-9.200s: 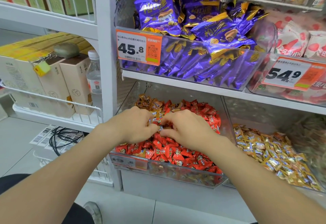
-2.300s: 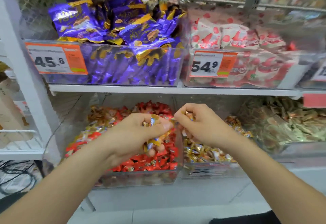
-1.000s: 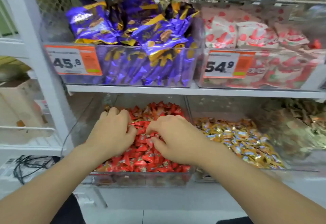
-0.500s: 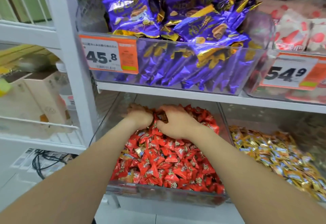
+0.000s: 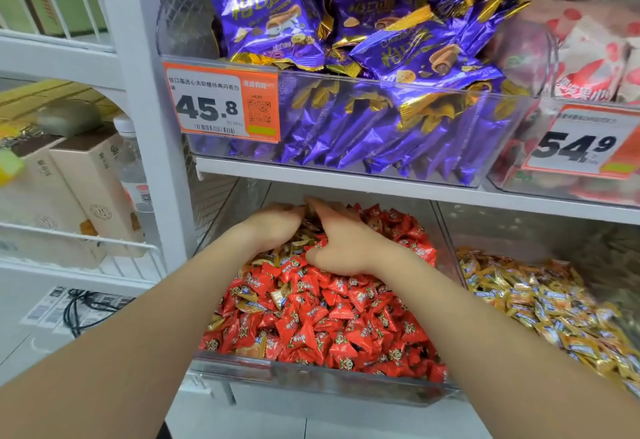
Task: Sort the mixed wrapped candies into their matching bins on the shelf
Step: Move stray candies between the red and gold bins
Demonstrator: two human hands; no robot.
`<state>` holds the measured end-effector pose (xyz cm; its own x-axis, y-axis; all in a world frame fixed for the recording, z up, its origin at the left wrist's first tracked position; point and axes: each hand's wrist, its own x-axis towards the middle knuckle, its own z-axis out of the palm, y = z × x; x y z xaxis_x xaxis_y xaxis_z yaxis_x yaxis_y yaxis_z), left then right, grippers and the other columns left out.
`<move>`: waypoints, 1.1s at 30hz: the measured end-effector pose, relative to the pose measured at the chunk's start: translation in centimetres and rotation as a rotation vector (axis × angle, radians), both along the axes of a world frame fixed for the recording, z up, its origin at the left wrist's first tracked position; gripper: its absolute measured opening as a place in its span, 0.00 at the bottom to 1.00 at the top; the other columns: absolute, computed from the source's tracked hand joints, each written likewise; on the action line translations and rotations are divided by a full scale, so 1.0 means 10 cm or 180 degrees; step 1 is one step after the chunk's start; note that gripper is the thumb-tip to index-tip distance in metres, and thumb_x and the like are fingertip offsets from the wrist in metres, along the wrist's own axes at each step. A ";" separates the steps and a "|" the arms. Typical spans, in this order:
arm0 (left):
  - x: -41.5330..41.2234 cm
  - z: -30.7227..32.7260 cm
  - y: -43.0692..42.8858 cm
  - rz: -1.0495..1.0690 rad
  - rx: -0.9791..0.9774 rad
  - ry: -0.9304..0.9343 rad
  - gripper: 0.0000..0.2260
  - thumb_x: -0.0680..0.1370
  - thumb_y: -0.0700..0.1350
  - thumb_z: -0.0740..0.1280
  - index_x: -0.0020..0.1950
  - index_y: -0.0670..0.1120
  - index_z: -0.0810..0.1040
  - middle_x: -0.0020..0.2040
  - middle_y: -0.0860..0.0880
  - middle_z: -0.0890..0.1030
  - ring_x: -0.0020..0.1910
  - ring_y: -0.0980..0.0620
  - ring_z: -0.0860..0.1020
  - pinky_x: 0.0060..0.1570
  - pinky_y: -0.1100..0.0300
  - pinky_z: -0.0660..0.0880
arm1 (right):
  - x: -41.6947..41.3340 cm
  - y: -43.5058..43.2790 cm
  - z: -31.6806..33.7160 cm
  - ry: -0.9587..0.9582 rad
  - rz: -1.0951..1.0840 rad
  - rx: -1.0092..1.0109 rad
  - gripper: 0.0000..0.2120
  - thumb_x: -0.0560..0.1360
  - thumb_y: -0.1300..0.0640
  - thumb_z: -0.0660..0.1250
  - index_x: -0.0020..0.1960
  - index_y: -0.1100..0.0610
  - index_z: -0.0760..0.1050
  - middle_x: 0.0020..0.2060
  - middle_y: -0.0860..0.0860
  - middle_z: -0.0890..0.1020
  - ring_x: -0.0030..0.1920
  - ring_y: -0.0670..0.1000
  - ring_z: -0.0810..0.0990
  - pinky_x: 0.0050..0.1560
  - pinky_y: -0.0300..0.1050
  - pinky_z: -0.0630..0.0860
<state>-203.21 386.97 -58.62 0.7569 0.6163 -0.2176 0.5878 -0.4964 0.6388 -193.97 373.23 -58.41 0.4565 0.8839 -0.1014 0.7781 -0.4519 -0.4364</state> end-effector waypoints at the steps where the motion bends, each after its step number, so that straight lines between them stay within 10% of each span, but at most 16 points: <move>1: -0.03 0.05 -0.05 -0.0059 -0.0056 -0.0136 0.20 0.86 0.55 0.54 0.68 0.50 0.81 0.69 0.45 0.80 0.65 0.45 0.79 0.62 0.55 0.73 | -0.02 0.00 0.01 0.0078 0.0041 0.0059 0.49 0.70 0.49 0.72 0.84 0.44 0.49 0.79 0.54 0.65 0.78 0.58 0.64 0.75 0.52 0.68; 7: -0.34 0.29 -0.37 -0.0629 0.0178 -0.0215 0.17 0.83 0.51 0.51 0.41 0.48 0.72 0.53 0.40 0.81 0.49 0.42 0.76 0.48 0.51 0.69 | -0.08 -0.16 0.16 0.0148 0.0303 0.0831 0.36 0.67 0.61 0.74 0.73 0.48 0.69 0.62 0.48 0.80 0.60 0.50 0.80 0.59 0.42 0.77; 15: -0.70 0.27 -0.54 -0.1375 0.0797 -0.0335 0.24 0.82 0.42 0.67 0.77 0.48 0.66 0.65 0.47 0.79 0.64 0.47 0.78 0.62 0.54 0.73 | -0.14 -0.58 0.37 -0.0744 0.0663 0.0767 0.32 0.71 0.60 0.72 0.75 0.49 0.73 0.65 0.46 0.83 0.65 0.48 0.79 0.66 0.40 0.71; 23: -0.74 0.24 -0.59 -0.1167 0.1130 -0.0892 0.17 0.77 0.55 0.75 0.65 0.60 0.80 0.52 0.60 0.79 0.49 0.52 0.73 0.53 0.57 0.69 | -0.09 -0.80 0.45 -0.0931 0.0523 0.0665 0.16 0.77 0.50 0.75 0.64 0.45 0.82 0.56 0.43 0.85 0.57 0.45 0.81 0.62 0.46 0.75; 33: -0.70 0.32 -0.70 -0.1089 0.0723 -0.0850 0.08 0.85 0.54 0.64 0.58 0.53 0.78 0.45 0.51 0.83 0.43 0.51 0.80 0.46 0.48 0.78 | -0.02 -0.94 0.48 -0.0403 0.0078 0.0857 0.08 0.83 0.47 0.68 0.56 0.47 0.83 0.41 0.43 0.86 0.42 0.43 0.83 0.49 0.45 0.78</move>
